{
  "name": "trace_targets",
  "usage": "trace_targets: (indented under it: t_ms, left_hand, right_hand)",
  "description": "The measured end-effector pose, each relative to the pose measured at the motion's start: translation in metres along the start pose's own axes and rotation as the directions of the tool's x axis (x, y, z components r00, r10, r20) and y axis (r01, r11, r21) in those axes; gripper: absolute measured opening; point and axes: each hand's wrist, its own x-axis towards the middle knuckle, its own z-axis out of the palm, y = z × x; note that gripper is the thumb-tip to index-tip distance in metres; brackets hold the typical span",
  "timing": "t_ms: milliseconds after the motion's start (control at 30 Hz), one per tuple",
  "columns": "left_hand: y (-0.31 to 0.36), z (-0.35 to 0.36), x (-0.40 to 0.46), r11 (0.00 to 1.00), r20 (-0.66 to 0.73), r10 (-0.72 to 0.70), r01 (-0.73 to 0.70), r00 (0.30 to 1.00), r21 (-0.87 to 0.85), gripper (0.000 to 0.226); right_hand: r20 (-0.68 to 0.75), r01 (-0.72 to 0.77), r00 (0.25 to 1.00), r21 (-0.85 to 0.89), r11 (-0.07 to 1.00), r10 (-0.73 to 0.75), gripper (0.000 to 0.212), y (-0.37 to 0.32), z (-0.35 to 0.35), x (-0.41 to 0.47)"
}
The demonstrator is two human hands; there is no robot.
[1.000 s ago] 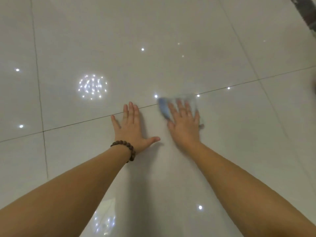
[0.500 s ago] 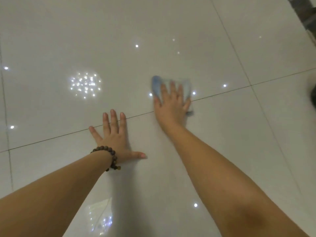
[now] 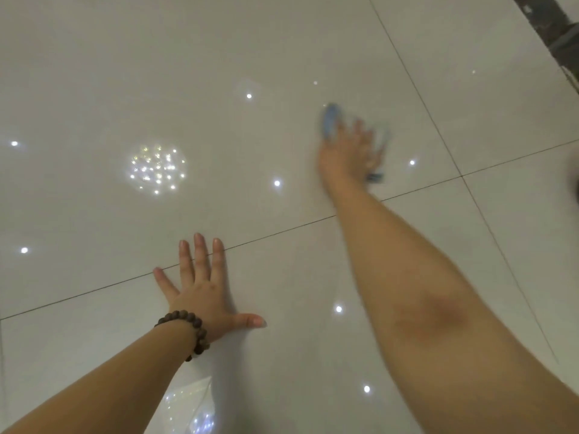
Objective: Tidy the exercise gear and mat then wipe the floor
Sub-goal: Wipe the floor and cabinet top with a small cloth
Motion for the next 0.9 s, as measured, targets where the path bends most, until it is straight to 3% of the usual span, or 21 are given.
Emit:
trace_targets:
  t_ms: [33, 100, 133, 167, 200, 267, 333, 400, 433, 500, 567, 600, 667, 733, 800, 867, 900]
  left_hand:
    - [0.0, -0.001, 0.0, 1.0, -0.002, -0.003, 0.003, 1.0, 0.003, 0.152]
    - [0.001, -0.002, -0.002, 1.0, -0.009, -0.003, 0.003, 1.0, -0.003, 0.152]
    - [0.001, -0.001, -0.002, 1.0, -0.014, 0.003, -0.003, 1.0, -0.005, 0.151]
    - [0.0, -0.001, -0.002, 1.0, -0.02, 0.007, -0.007, 1.0, -0.004, 0.151]
    - [-0.001, 0.0, -0.002, 1.0, -0.025, 0.01, -0.01, 1.0, -0.002, 0.151]
    - [-0.001, 0.0, -0.002, 1.0, -0.033, 0.014, -0.014, 0.999, 0.002, 0.15]
    - [0.0, 0.001, -0.002, 1.0, -0.039, 0.017, -0.017, 0.999, 0.007, 0.15]
    - [0.0, 0.002, -0.001, 1.0, -0.056, 0.017, -0.016, 0.998, 0.012, 0.149]
    - [0.0, 0.003, -0.001, 1.0, -0.068, 0.017, -0.016, 0.998, 0.012, 0.15]
    - [0.0, 0.006, -0.002, 1.0, -0.097, 0.022, -0.021, 0.995, 0.007, 0.151]
    - [-0.001, 0.009, -0.004, 0.999, -0.151, 0.035, -0.037, 0.988, -0.007, 0.153]
    - [-0.001, 0.011, -0.007, 0.999, -0.18, 0.041, -0.044, 0.983, -0.015, 0.152]
    - [-0.002, 0.017, -0.013, 0.998, -0.273, 0.05, -0.057, 0.961, -0.02, 0.147]
    - [0.003, 0.027, -0.027, 0.997, -0.388, 0.06, -0.076, 0.92, -0.028, 0.134]
    - [0.01, 0.046, -0.046, 0.992, -0.457, 0.09, -0.118, 0.885, -0.034, 0.123]
    - [0.017, 0.071, -0.066, 0.987, -0.462, 0.128, -0.159, 0.877, -0.028, 0.118]
    - [0.018, 0.085, -0.075, 0.986, -0.449, 0.14, -0.168, 0.882, -0.022, 0.116]
  right_hand:
    - [0.036, 0.205, 0.979, -0.068, 0.976, -0.203, 0.052, -0.031, 0.022, -0.025]
    - [0.182, 0.597, 0.799, -0.135, 0.791, -0.573, 0.054, -0.053, 0.038, -0.077]
    - [0.244, 0.71, 0.699, -0.119, 0.694, -0.672, 0.055, -0.039, 0.034, -0.084]
    - [0.267, 0.751, 0.653, -0.107, 0.651, -0.709, 0.056, -0.01, 0.027, -0.074]
    - [0.234, 0.736, 0.675, -0.139, 0.663, -0.7, 0.057, 0.026, 0.015, -0.06]
    - [0.074, 0.522, 0.85, -0.249, 0.816, -0.522, 0.061, 0.115, -0.022, -0.034]
    - [-0.05, 0.097, 0.993, -0.222, 0.97, -0.111, 0.061, 0.195, -0.065, -0.028]
    - [-0.1, -0.266, 0.962, -0.115, 0.957, 0.255, 0.059, 0.22, -0.082, -0.04]
    - [-0.105, -0.356, 0.933, -0.103, 0.929, 0.345, 0.058, 0.21, -0.075, -0.048]
    - [-0.101, -0.284, 0.957, -0.148, 0.947, 0.271, 0.057, 0.167, -0.045, -0.073]
    - [-0.036, 0.003, 0.999, -0.183, 0.983, -0.01, 0.06, 0.117, -0.006, -0.116]
    - [0.012, 0.193, 0.981, -0.196, 0.961, -0.194, 0.06, 0.101, 0.009, -0.142]
    - [0.138, 0.527, 0.85, -0.199, 0.826, -0.509, 0.059, 0.103, 0.014, -0.179]
    - [0.174, 0.657, 0.754, -0.205, 0.725, -0.634, 0.061, 0.148, -0.004, -0.174]
    - [0.101, 0.485, 0.874, -0.258, 0.836, -0.476, 0.064, 0.217, -0.032, -0.163]
    - [-0.009, 0.102, 0.994, -0.237, 0.966, -0.107, 0.069, 0.285, -0.066, -0.164]
    - [-0.049, -0.086, 0.996, -0.212, 0.974, 0.077, 0.071, 0.309, -0.079, -0.168]
